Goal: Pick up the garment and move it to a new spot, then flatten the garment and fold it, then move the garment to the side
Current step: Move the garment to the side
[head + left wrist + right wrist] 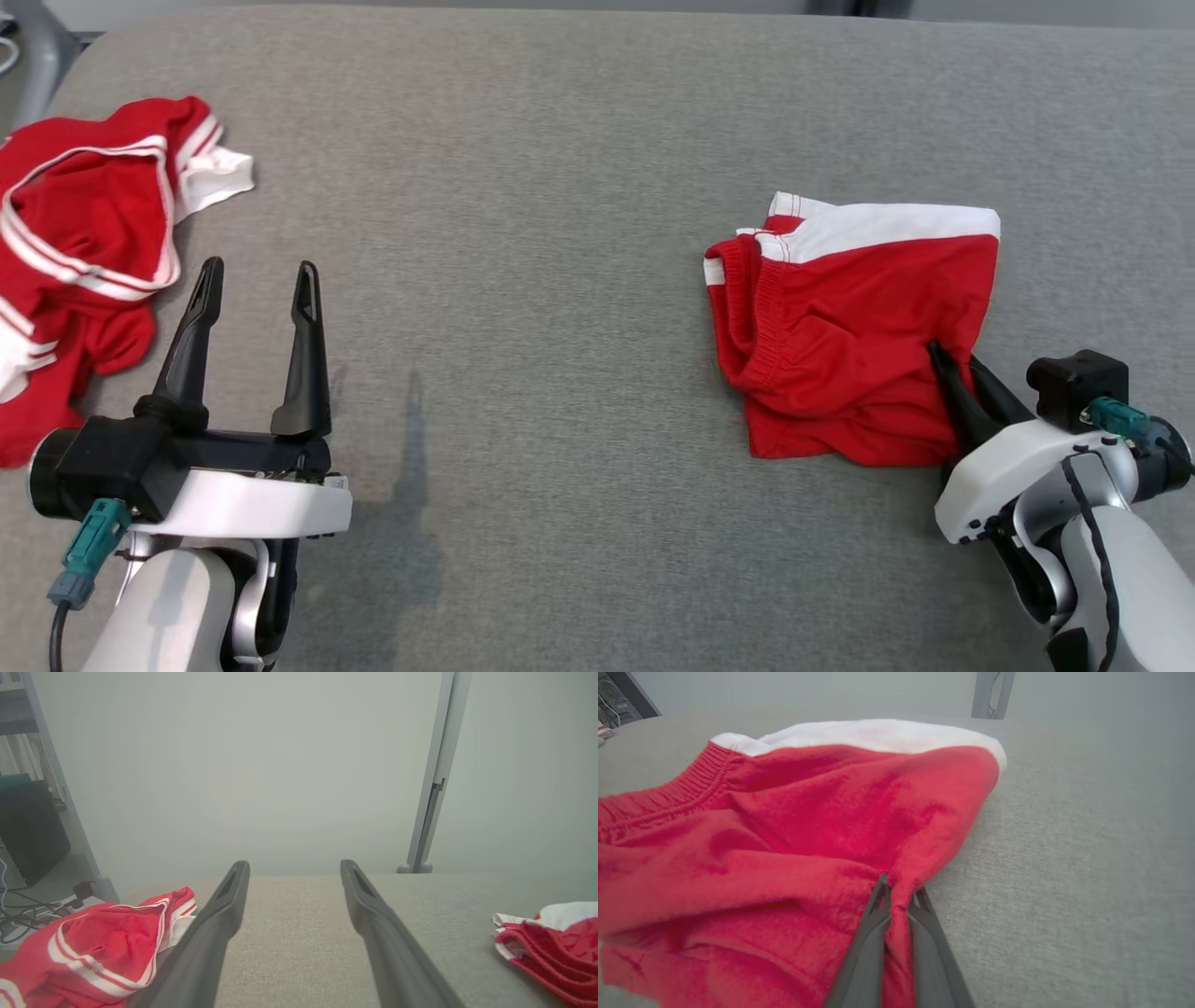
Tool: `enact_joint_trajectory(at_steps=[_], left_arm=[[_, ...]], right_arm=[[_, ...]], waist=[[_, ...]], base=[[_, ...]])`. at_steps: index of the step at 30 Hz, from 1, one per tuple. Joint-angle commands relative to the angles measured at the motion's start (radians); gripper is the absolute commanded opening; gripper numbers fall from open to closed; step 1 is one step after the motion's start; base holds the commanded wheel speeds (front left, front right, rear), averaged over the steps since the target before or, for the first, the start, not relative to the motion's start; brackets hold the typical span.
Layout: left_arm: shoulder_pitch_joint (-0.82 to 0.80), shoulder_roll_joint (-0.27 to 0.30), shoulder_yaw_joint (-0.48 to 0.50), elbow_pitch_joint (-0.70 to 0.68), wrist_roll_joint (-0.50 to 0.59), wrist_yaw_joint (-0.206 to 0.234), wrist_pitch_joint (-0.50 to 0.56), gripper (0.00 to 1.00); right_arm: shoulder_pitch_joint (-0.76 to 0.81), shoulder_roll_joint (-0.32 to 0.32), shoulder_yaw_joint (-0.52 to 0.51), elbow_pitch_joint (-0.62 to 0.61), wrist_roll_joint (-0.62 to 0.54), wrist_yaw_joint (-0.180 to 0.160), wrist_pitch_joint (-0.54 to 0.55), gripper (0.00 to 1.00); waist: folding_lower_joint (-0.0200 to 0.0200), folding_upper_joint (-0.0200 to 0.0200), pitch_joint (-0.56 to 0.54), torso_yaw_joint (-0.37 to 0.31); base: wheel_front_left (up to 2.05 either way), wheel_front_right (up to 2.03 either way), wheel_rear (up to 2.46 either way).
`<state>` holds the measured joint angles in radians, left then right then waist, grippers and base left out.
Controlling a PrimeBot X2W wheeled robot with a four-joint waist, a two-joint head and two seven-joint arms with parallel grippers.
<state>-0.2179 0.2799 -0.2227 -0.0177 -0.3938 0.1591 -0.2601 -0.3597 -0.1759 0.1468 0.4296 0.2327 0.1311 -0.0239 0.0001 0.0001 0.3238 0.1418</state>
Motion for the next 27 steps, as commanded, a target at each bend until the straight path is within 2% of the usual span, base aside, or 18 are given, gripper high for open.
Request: enact_joint_trajectory(at_steps=[1, 6, 13, 14, 15, 16, 18, 22, 27], left_arm=[[-0.004, 0.001, 0.007, -0.006, 0.015, -0.009, -0.005, 1.00], [-0.017, 0.008, 0.001, -0.029, 0.032, -0.021, -0.005, 1.00], [-0.069, 0.048, -0.018, -0.085, 0.055, -0.044, 0.033, 1.00], [-0.095, 0.063, -0.033, -0.114, 0.071, -0.054, 0.060, 1.00], [-0.106, 0.070, -0.038, -0.123, 0.076, -0.057, 0.072, 1.00], [-0.137, 0.085, -0.059, -0.149, 0.090, -0.074, 0.101, 1.00], [-0.163, 0.092, -0.077, -0.167, 0.104, -0.083, 0.119, 1.00], [-0.245, 0.111, -0.114, -0.206, 0.136, -0.116, 0.165, 1.00], [-0.281, 0.112, -0.129, -0.221, 0.147, -0.125, 0.180, 1.00]], right_arm=[[0.000, -0.016, 0.005, -0.010, -0.005, -0.001, 0.000, 0.00], [-0.032, -0.060, 0.052, -0.036, -0.021, -0.001, 0.010, 0.00], [-0.113, -0.126, 0.144, -0.016, -0.014, -0.001, -0.011, 0.00], [-0.158, -0.162, 0.182, 0.010, -0.012, -0.001, -0.041, 0.00], [-0.176, -0.178, 0.197, 0.019, -0.013, -0.001, -0.052, 0.00], [-0.230, -0.233, 0.234, 0.054, -0.008, -0.001, -0.089, 0.00], [-0.271, -0.281, 0.251, 0.087, -0.014, -0.001, -0.115, 0.00], [-0.398, -0.421, 0.314, 0.180, -0.044, -0.001, -0.185, 0.00], [-0.475, -0.479, 0.307, 0.252, -0.074, -0.001, -0.215, 0.00]], waist=[[-0.0001, -0.0001, 0.010, -0.033], [-0.0001, -0.0001, 0.051, -0.136], [-0.0001, -0.0001, 0.137, -0.305], [-0.0001, -0.0001, 0.172, -0.366], [-0.0001, -0.0001, 0.186, -0.384], [-0.0001, -0.0001, 0.222, -0.422], [-0.0001, -0.0001, 0.247, -0.437], [-0.0001, -0.0001, 0.316, -0.451], [-0.0001, -0.0001, 0.344, -0.441]], base=[[0.00, 0.00, 0.00], [0.00, 0.00, 0.00], [0.00, 0.00, 0.00], [0.00, 0.00, 0.00], [0.00, 0.00, 0.00], [0.00, 0.00, 0.00], [0.00, 0.00, 0.00], [0.00, 0.00, 0.00], [0.00, 0.00, 0.00]])
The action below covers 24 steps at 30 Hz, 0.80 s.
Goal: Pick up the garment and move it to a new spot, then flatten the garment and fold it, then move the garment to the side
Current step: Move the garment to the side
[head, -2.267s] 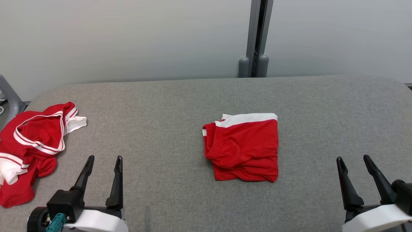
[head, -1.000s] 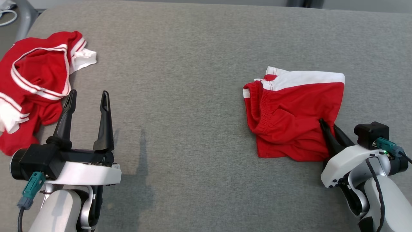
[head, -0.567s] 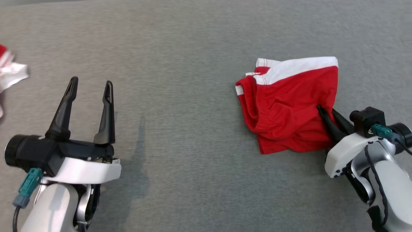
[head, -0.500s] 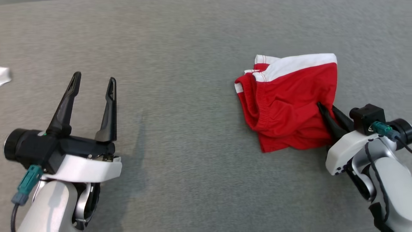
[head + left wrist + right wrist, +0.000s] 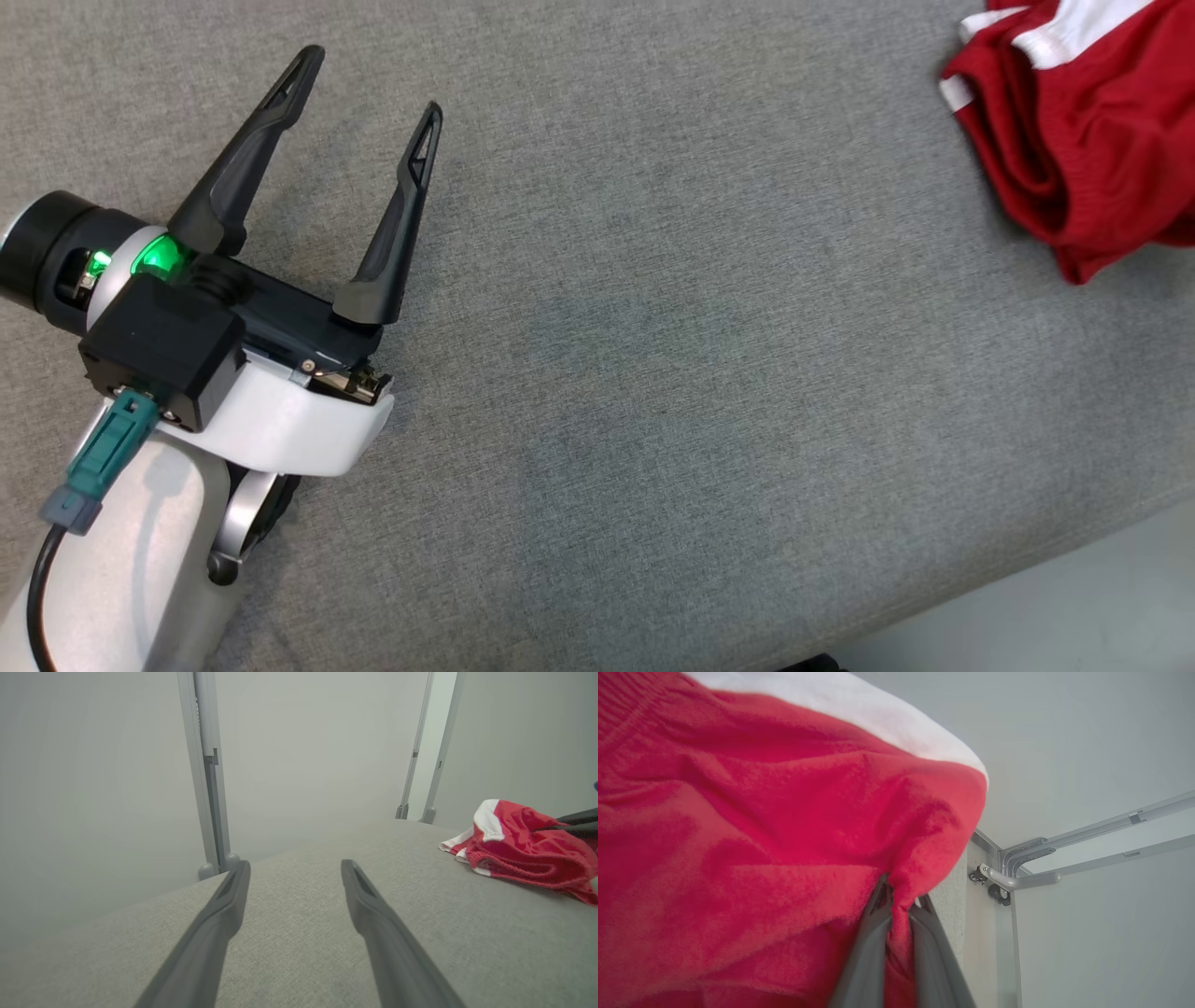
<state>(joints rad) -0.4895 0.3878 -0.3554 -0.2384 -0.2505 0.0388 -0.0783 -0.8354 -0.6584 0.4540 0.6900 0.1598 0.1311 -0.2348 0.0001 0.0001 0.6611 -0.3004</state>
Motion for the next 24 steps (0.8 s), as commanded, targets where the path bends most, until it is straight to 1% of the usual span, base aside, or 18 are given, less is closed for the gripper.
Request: enact_joint_trajectory(at_steps=[1, 4, 5, 7, 8, 9, 10, 13, 14, 16, 17, 19, 21, 24], left_arm=[[-0.016, 0.005, 0.002, -0.005, 0.004, -0.005, -0.001, 1.00], [-0.026, 0.005, -0.001, -0.013, 0.006, -0.004, 0.001, 1.00], [-0.031, 0.004, -0.004, -0.013, 0.006, -0.004, -0.001, 1.00], [-0.034, 0.003, -0.005, -0.009, 0.004, -0.003, -0.002, 1.00], [-0.035, 0.001, -0.007, -0.007, 0.004, 0.000, -0.003, 1.00], [-0.032, 0.001, -0.006, -0.003, 0.004, 0.005, -0.003, 1.00], [-0.029, 0.002, -0.004, 0.000, 0.002, 0.008, -0.003, 1.00], [-0.019, 0.002, -0.001, 0.006, -0.005, 0.015, -0.007, 1.00], [-0.003, -0.002, 0.004, 0.015, -0.011, 0.025, -0.012, 1.00], [0.010, -0.005, 0.010, 0.023, -0.019, 0.032, -0.018, 1.00], [0.017, -0.007, 0.012, 0.028, -0.022, 0.037, -0.021, 1.00], [0.037, -0.010, 0.020, 0.038, -0.029, 0.049, -0.029, 1.00], [0.059, -0.015, 0.025, 0.050, -0.048, 0.053, -0.034, 1.00], [0.098, -0.021, 0.046, 0.067, -0.072, 0.070, -0.052, 1.00]], right_arm=[[-0.015, 0.000, -0.004, 0.005, -0.002, -0.001, -0.009, 0.00], [-0.051, -0.006, -0.013, 0.063, -0.009, -0.001, -0.015, 0.00], [-0.078, -0.014, -0.025, 0.102, -0.018, -0.001, -0.016, 0.00], [-0.083, -0.003, -0.034, 0.142, -0.020, -0.001, -0.019, 0.00], [-0.092, 0.005, -0.049, 0.184, -0.016, -0.001, -0.022, 0.08], [-0.104, 0.022, -0.063, 0.210, -0.021, -0.001, -0.025, 0.88], [-0.104, 0.030, -0.071, 0.225, -0.022, -0.001, -0.025, 1.00], [-0.095, 0.049, -0.096, 0.250, -0.027, -0.001, -0.030, 1.00], [-0.072, 0.063, -0.139, 0.271, -0.028, -0.001, -0.032, 1.00], [-0.059, 0.072, -0.182, 0.260, -0.025, -0.001, -0.032, 1.00], [-0.049, 0.077, -0.212, 0.245, -0.021, -0.001, -0.032, 1.00], [-0.014, 0.106, -0.277, 0.204, -0.010, -0.001, -0.032, 1.00], [0.029, 0.129, -0.342, 0.154, -0.002, -0.001, -0.032, 1.00], [0.109, 0.180, -0.429, 0.069, -0.005, 0.000, -0.032, 1.00]], waist=[[-0.0001, -0.0001, 0.012, 0.003], [-0.0001, -0.0001, 0.023, 0.010], [-0.0001, -0.0001, 0.026, 0.019], [-0.0001, -0.0001, 0.026, 0.025], [-0.0001, -0.0001, 0.026, 0.028], [-0.0001, -0.0001, 0.023, 0.029], [-0.0001, -0.0001, 0.020, 0.029], [-0.0001, -0.0001, 0.008, 0.027], [-0.0001, -0.0001, -0.014, 0.025], [-0.0001, -0.0001, -0.032, 0.025], [-0.0001, -0.0001, -0.043, 0.025], [-0.0001, -0.0001, -0.069, 0.025], [-0.0001, -0.0001, -0.098, 0.029], [-0.0001, -0.0001, -0.147, 0.041]], base=[[0.00, 0.00, 0.00], [0.00, 0.00, 0.00], [0.00, 0.00, 0.00], [0.00, 0.00, 0.00], [0.00, 0.00, 0.00], [0.00, 0.00, 0.00], [0.00, 0.00, 0.00], [0.00, 0.00, 0.00], [0.00, 0.00, 0.00], [0.00, 0.00, 0.00], [0.00, 0.00, 0.00], [0.00, 0.00, 0.00], [0.00, 0.00, 0.00], [0.00, 0.00, 0.00]])
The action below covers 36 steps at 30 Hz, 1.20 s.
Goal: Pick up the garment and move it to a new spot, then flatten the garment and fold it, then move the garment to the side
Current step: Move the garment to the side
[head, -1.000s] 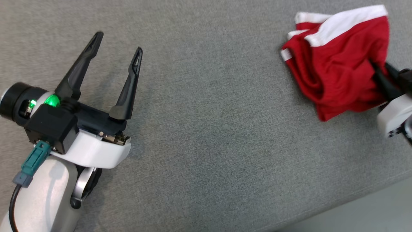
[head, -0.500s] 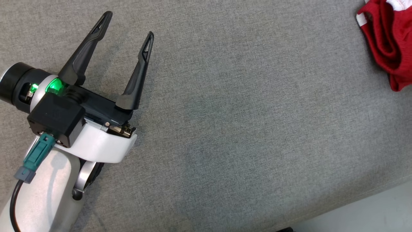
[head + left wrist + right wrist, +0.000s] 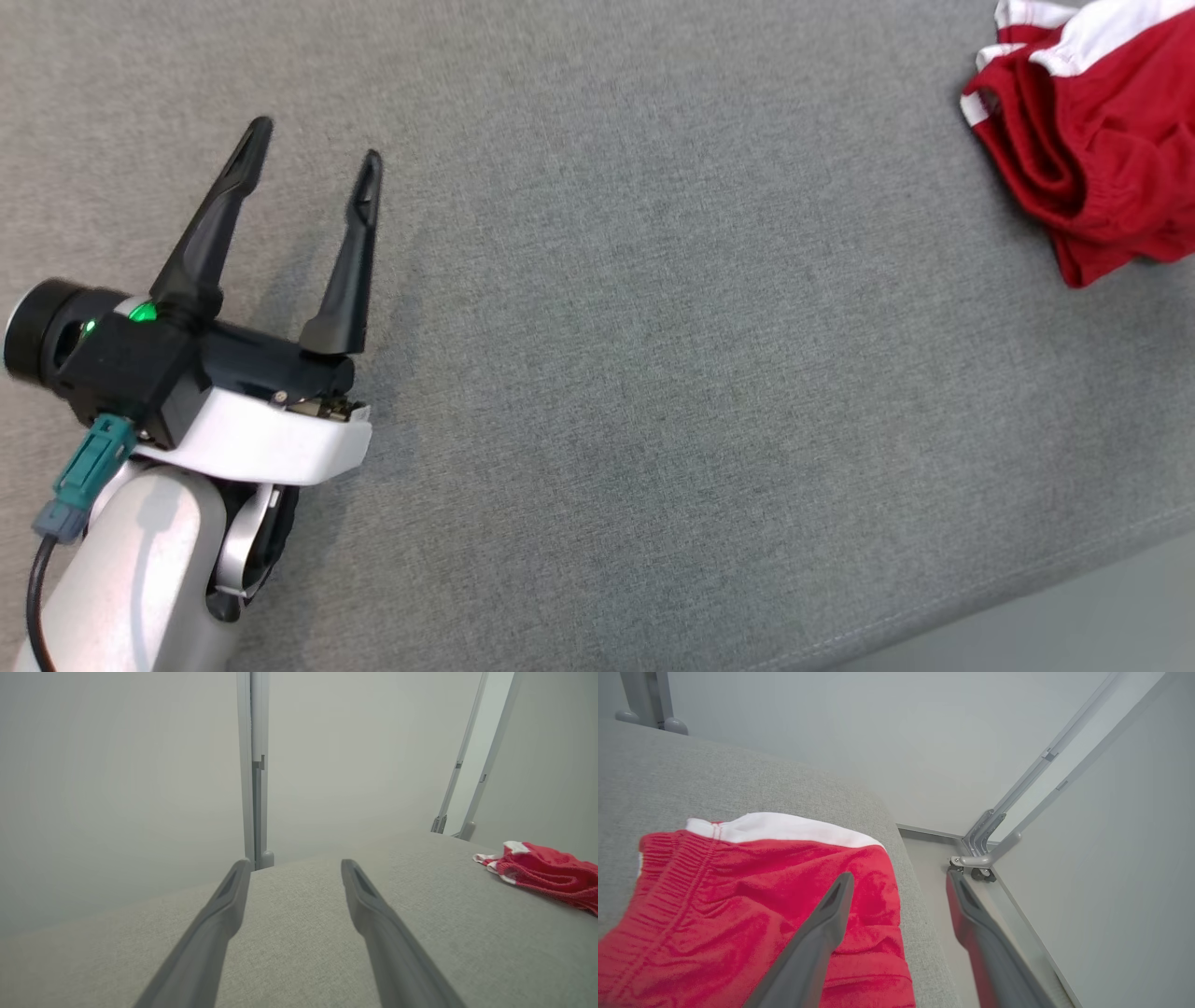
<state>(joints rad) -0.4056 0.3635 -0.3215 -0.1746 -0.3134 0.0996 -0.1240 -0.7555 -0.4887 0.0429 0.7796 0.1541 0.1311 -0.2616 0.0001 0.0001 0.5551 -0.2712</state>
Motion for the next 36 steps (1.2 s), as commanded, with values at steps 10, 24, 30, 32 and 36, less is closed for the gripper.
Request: enact_joint_trajectory(at_steps=[10, 24, 30, 32, 36], left_arm=[[0.142, -0.013, 0.067, 0.054, -0.064, 0.061, -0.064, 1.00], [0.272, -0.035, 0.107, 0.110, -0.099, 0.103, -0.110, 1.00], [0.328, -0.034, 0.100, 0.128, -0.106, 0.110, -0.104, 1.00], [0.344, -0.033, 0.099, 0.129, -0.111, 0.112, -0.099, 1.00], [0.378, -0.033, 0.095, 0.132, -0.119, 0.117, -0.089, 1.00]], right_arm=[[0.300, 0.278, -0.203, -0.387, -0.007, 0.000, 0.014, 1.00], [0.527, 0.426, -0.102, -0.756, -0.030, 0.000, 0.154, 1.00], [0.601, 0.434, -0.080, -0.795, -0.033, 0.000, 0.196, 1.00], [0.620, 0.435, -0.074, -0.801, -0.033, 0.000, 0.203, 1.00], [0.667, 0.436, -0.074, -0.808, -0.036, 0.000, 0.217, 1.00]], waist=[[-0.0001, -0.0001, -0.185, 0.099], [-0.0001, -0.0001, -0.318, 0.213], [-0.0001, -0.0001, -0.378, 0.231], [-0.0001, -0.0001, -0.399, 0.233], [-0.0001, -0.0001, -0.436, 0.240]], base=[[0.00, 0.00, 0.00], [0.00, 0.00, 0.00], [0.00, 0.00, 0.00], [0.00, 0.00, 0.00], [0.00, 0.00, 0.00]])
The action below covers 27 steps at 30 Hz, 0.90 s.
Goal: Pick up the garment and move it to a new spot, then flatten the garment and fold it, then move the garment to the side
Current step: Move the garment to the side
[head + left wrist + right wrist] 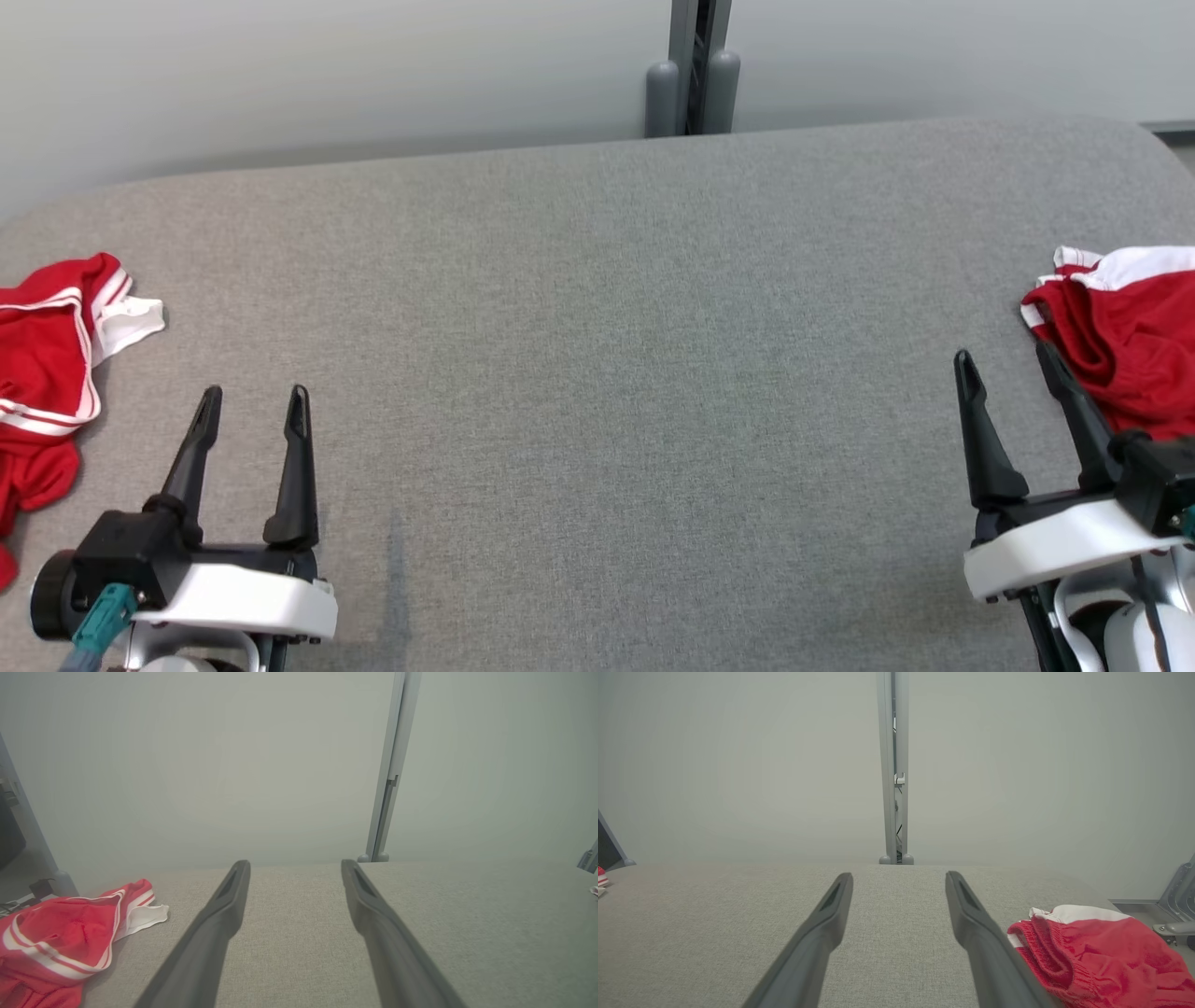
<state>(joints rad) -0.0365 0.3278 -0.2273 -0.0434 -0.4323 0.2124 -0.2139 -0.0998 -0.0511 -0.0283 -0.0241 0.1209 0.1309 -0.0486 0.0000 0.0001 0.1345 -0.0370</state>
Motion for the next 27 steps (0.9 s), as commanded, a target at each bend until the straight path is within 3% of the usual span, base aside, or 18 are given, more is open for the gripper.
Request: enact_joint_trajectory(at_steps=[1, 15, 27], left_arm=[[0.016, 0.001, 0.000, 0.002, -0.004, 0.006, 0.003, 1.00], [0.092, 0.001, -0.021, 0.005, -0.023, 0.020, 0.035, 1.00], [0.108, 0.008, -0.022, 0.006, -0.032, 0.027, 0.049, 1.00]], right_arm=[[0.020, -0.001, -0.002, -0.008, -0.004, 0.000, 0.007, 1.00], [0.147, -0.001, -0.026, -0.063, 0.031, 0.000, 0.042, 1.00], [0.189, -0.001, -0.038, -0.102, 0.034, 0.000, 0.064, 1.00]], waist=[[0.0000, -0.0001, -0.024, 0.007], [0.0000, -0.0001, -0.121, 0.013], [0.0000, -0.0001, -0.141, 0.010]], base=[[0.00, 0.00, 0.00], [0.00, 0.00, 0.00], [0.00, 0.00, 0.00]])
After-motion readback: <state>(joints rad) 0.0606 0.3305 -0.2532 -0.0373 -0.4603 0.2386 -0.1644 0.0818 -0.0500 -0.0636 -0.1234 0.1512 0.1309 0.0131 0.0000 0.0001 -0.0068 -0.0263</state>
